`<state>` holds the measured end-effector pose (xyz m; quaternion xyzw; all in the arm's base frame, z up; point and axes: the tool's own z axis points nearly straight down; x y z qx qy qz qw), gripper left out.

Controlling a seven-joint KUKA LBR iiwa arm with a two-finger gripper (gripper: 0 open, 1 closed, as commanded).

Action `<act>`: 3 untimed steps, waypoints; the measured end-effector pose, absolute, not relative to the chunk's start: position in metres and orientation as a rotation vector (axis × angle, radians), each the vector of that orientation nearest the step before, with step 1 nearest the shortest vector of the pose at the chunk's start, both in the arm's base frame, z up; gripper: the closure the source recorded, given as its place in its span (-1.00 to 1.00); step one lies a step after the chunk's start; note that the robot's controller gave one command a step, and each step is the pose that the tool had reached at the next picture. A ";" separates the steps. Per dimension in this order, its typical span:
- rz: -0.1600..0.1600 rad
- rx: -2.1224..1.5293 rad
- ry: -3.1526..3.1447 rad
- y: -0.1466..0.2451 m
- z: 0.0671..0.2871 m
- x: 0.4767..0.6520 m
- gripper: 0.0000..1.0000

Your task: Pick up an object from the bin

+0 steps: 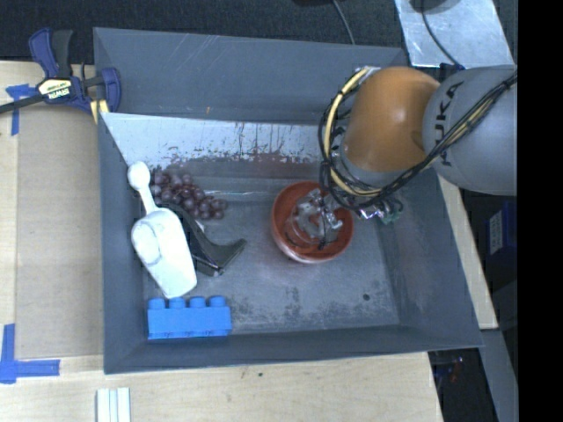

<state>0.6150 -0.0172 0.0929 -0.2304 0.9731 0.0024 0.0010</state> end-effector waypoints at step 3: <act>-0.005 -0.949 2.960 -0.020 0.137 0.621 1.00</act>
Offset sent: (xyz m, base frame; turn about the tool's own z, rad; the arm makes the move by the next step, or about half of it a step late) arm 0.0077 -0.0131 -0.0229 -0.1683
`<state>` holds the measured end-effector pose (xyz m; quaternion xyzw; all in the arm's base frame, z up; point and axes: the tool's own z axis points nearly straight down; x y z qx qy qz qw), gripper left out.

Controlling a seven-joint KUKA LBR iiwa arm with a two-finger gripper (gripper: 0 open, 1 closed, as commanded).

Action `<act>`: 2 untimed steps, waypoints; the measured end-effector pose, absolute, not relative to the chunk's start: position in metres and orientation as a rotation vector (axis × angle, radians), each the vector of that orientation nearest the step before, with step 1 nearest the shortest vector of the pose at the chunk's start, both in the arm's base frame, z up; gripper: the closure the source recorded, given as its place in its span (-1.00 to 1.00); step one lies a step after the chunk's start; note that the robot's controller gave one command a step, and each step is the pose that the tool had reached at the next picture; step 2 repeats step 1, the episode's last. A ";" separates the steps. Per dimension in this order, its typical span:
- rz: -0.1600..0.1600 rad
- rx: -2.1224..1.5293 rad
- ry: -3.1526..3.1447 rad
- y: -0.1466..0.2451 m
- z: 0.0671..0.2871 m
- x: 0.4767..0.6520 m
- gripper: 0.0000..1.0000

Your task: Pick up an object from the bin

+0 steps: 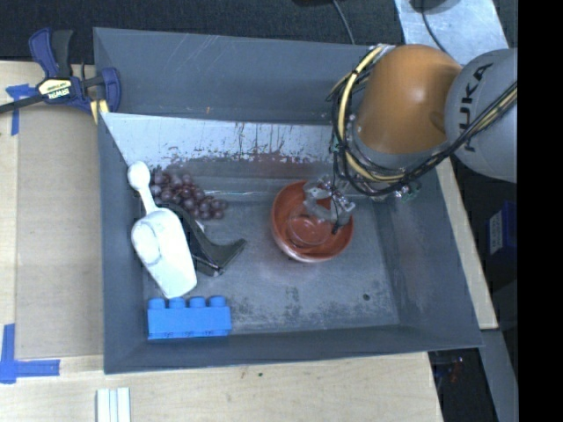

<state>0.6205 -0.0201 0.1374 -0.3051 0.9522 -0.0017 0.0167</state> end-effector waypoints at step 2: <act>-0.002 -0.933 2.974 -0.030 0.125 0.620 1.00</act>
Offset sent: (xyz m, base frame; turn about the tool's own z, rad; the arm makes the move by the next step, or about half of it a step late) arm 0.0052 -0.0368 -0.0281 -0.1738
